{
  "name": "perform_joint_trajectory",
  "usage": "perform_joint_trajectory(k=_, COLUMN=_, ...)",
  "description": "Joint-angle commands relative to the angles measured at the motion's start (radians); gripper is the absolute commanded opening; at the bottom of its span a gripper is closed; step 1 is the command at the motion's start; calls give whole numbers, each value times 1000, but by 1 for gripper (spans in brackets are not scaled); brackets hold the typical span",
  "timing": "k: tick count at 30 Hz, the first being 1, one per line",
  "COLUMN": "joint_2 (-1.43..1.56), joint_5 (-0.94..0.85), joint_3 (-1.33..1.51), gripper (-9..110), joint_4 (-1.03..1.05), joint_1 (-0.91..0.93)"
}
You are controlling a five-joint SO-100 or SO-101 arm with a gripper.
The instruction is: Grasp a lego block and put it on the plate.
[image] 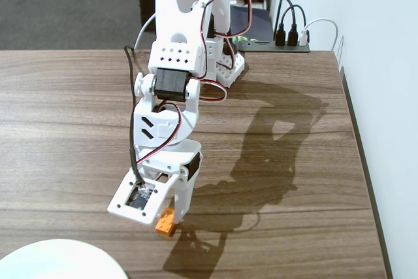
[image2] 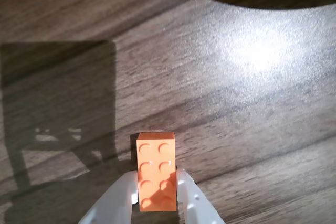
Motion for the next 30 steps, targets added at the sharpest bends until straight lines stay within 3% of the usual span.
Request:
perform_joint_trajectory(k=1, joint_2=5, joint_5=6, joint_3=-37, gripper=7, joint_4=-20, joint_1=-5)
perform_joint_trajectory(k=30, joint_2=49, joint_5=40, joint_3=51, gripper=7, joint_4=-92, joint_1=-6)
